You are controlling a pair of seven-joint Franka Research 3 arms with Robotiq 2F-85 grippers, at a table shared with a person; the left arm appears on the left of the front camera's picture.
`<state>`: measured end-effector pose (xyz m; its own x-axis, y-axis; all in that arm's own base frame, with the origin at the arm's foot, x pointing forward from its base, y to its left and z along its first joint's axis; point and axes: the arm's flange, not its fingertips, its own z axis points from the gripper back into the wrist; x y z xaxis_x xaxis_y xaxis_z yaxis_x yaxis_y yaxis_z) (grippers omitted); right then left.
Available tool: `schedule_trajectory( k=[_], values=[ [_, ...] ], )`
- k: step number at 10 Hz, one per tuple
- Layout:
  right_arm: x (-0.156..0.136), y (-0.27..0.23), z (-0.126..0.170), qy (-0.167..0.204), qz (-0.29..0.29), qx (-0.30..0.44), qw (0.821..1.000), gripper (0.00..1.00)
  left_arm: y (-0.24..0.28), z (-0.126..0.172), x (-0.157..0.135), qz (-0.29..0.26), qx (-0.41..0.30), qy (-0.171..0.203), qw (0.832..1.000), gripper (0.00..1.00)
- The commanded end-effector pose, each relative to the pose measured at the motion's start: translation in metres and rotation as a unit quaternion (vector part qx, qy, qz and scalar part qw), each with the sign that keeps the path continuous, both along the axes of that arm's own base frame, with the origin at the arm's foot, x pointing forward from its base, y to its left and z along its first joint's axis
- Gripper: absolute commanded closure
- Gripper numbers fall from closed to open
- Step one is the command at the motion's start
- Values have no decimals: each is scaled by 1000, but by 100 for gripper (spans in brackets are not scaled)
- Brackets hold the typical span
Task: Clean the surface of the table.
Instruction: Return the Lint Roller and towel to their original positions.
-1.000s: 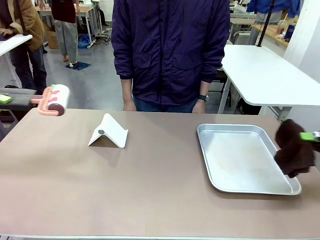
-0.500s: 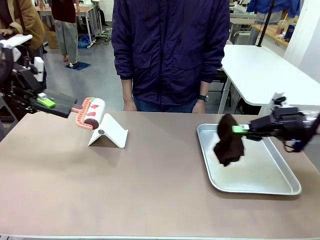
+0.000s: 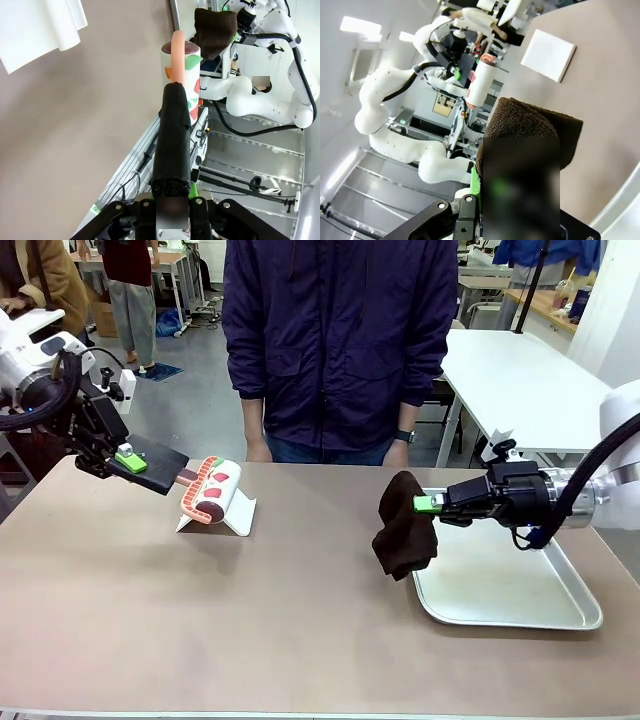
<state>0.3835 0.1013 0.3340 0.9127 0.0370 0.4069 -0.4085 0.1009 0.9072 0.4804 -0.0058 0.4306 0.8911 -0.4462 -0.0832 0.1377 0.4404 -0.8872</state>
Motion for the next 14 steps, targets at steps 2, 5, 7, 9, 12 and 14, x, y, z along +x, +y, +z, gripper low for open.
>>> schedule_trajectory(
  k=[2, 5, 7, 9, 12, 14],
  values=[
    [2, 0, 4, -9, -7, -9, 1000, 89, 8, 6, -4, 7, -2, -3, 1000, 80],
    [5, 10, 3, -24, -37, -23, 999, 89, -3, 7, 1, 14, 27, -14, 999, 80],
    [14, 51, 2, -30, -52, -75, 995, 89, -40, 20, 24, -37, 85, -11, 996, 80],
    [20, 77, -8, -11, -44, -117, 992, 89, -73, 21, 49, -25, 134, 5, 991, 80],
    [27, 94, -13, -18, -39, -150, 988, 89, -89, 17, 80, 41, 220, 8, 975, 80],
    [36, 91, -13, -23, -47, -148, 988, 89, -96, 9, 88, 68, 238, -13, 969, 80]
  ],
)
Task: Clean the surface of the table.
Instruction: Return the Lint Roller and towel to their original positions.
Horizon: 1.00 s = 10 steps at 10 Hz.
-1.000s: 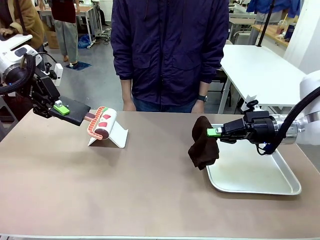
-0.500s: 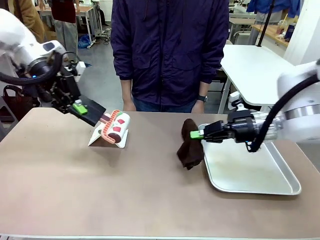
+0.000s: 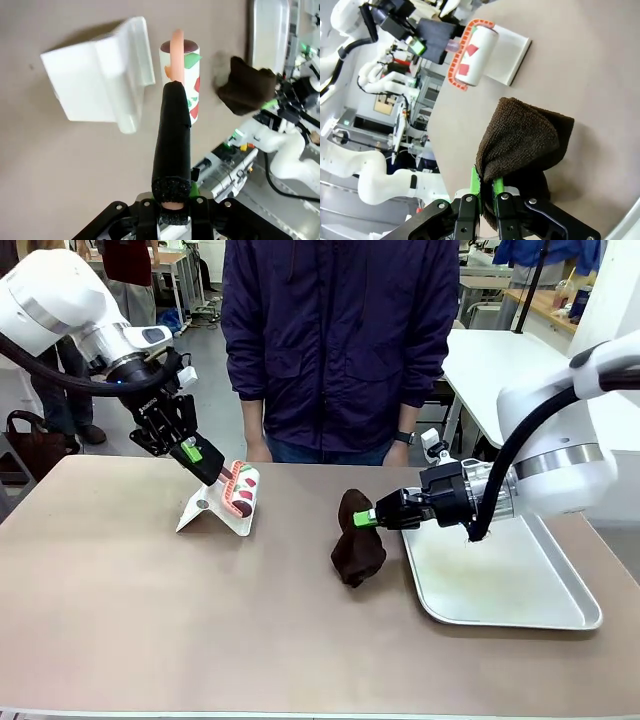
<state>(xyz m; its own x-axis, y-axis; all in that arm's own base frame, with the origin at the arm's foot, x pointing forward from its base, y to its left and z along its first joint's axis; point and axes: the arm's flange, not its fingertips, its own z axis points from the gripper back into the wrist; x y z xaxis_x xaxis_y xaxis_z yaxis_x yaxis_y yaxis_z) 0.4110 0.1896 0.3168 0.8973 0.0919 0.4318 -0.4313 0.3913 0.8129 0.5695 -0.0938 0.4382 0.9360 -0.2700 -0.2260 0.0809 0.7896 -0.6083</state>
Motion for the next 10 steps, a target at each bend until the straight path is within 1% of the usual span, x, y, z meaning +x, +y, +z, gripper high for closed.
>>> schedule_trajectory(
  k=[1, 4, 5, 7, 10],
  values=[
    [13, 0, 0, 4, -15, -3, 1000, 89, -11, -4, 4, 17, 32, -9, 999, 80],
    [17, -3, 0, -7, -12, 6, 1000, 89, -18, -8, 11, 31, 62, -6, 998, 80],
    [18, -5, -1, -5, -14, 7, 1000, 89, -21, -9, 10, 21, 65, 14, 998, 80],
    [17, -5, -2, -4, -11, 12, 1000, 89, -25, -12, 11, 11, 71, 30, 997, 80],
    [13, -8, -1, -9, -8, 19, 1000, 89, -26, -14, 11, 6, 83, 25, 996, 80]
  ],
)
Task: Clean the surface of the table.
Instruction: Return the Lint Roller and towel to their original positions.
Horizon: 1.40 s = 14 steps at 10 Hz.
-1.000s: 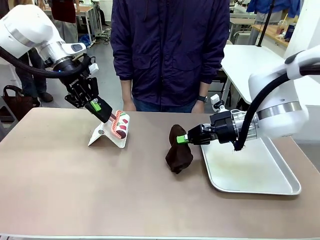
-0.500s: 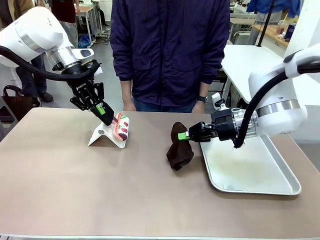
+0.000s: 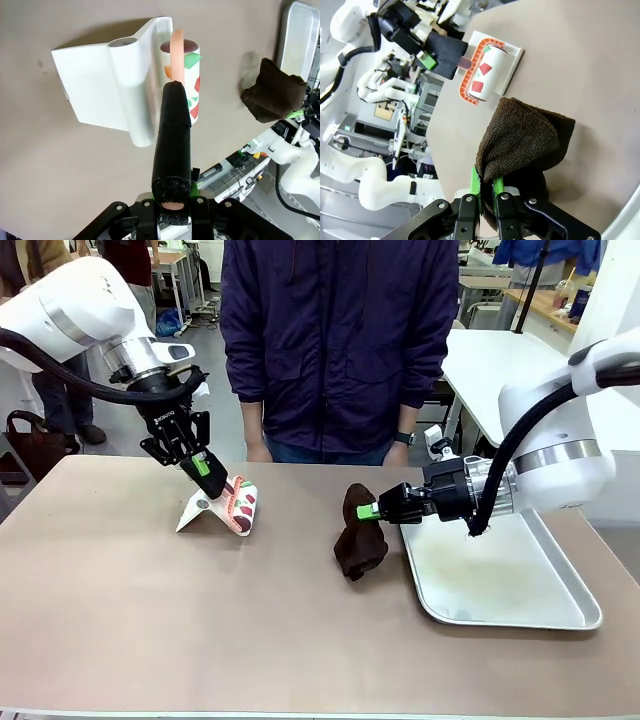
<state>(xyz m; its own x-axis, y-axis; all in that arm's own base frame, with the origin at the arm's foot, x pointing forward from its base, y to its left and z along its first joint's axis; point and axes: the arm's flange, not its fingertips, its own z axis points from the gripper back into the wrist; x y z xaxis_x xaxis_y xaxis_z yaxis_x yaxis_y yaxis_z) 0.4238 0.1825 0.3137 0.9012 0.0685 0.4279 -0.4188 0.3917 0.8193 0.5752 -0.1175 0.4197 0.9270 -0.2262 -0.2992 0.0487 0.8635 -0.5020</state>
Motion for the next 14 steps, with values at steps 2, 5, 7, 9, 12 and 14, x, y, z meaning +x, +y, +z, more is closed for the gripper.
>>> schedule_trajectory(
  k=[2, 5, 7, 9, 12, 14],
  values=[
    [0, 0, 1, -14, 7, 21, 1000, 89, -7, -1, 5, -5, 31, 6, 999, 80],
    [-1, 8, -4, -7, 23, 15, 1000, 89, -8, -5, 4, 3, 33, -16, 999, 80],
    [-1, 9, -4, -9, 26, 12, 1000, 89, -7, -6, 5, 4, 32, -18, 999, 80],
    [-1, 9, -6, -5, 26, 11, 1000, 89, -8, -10, 4, 1, 36, -9, 999, 80],
    [-1, 9, -7, -5, 29, 8, 1000, 89, -9, -13, 4, 3, 35, -7, 999, 80],
    [-1, 9, -8, -3, 30, 8, 1000, 89, -8, -13, 3, 1, 35, -9, 999, 80]
  ],
)
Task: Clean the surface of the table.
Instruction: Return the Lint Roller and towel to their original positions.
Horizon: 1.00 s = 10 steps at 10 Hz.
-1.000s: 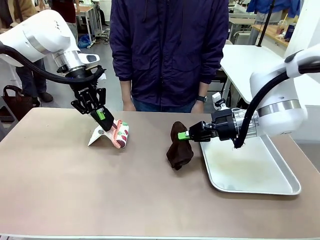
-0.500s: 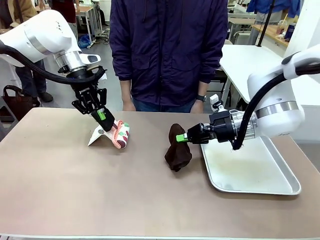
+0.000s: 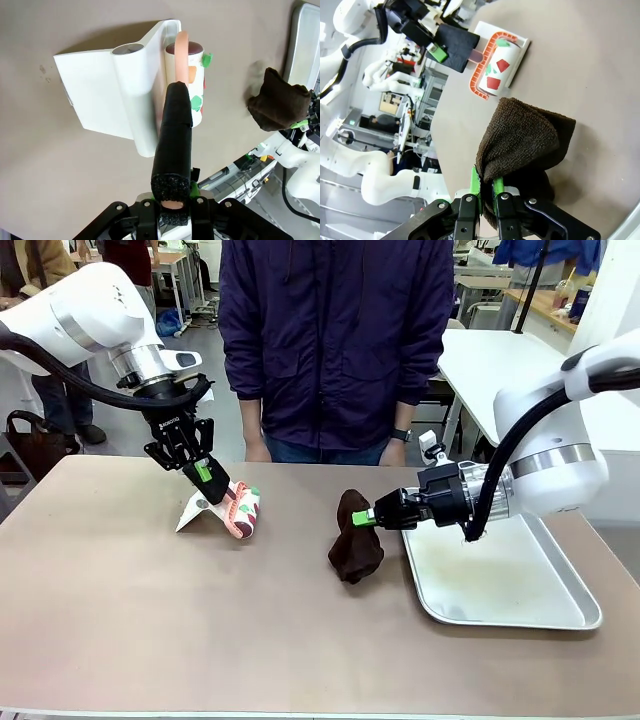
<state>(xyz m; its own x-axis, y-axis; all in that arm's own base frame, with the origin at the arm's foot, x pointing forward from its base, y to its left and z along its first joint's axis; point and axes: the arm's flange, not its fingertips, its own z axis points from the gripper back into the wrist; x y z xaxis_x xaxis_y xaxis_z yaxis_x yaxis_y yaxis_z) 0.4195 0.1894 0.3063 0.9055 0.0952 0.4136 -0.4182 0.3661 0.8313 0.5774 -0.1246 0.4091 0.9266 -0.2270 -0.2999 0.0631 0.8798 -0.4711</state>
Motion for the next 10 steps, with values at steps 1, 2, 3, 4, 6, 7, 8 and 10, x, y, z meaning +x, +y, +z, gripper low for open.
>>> schedule_trajectory(
  k=[1, 2, 3, 4, 6, 7, 8, 10],
  values=[
    [3, 2, -1, -5, 13, -2, 1000, 74, -1, -2, 1, 6, 19, -7, 1000, 80],
    [4, 2, -2, 1, 15, -10, 1000, 33, 0, -2, 1, 7, 18, -9, 1000, 61],
    [3, 2, -2, 3, 18, -15, 1000, 18, 0, -1, 1, 6, 20, -4, 1000, 23],
    [3, 2, -2, 4, 20, -23, 1000, 0, 0, -1, 0, 7, 24, -1, 1000, 4],
    [4, 1, -3, -3, 21, -32, 999, 0, 1, 1, 0, 10, 32, -1, 999, 0],
    [4, 1, -2, -6, 19, -45, 999, 0, 4, 3, -1, 15, 34, -1, 999, 0],
    [3, 1, 0, -10, 25, -55, 998, 0, 6, 6, -2, 18, 33, -4, 999, 0],
    [2, 4, 5, -20, 41, -105, 993, 0, 10, 13, -6, 21, 32, -8, 999, 0]
  ],
)
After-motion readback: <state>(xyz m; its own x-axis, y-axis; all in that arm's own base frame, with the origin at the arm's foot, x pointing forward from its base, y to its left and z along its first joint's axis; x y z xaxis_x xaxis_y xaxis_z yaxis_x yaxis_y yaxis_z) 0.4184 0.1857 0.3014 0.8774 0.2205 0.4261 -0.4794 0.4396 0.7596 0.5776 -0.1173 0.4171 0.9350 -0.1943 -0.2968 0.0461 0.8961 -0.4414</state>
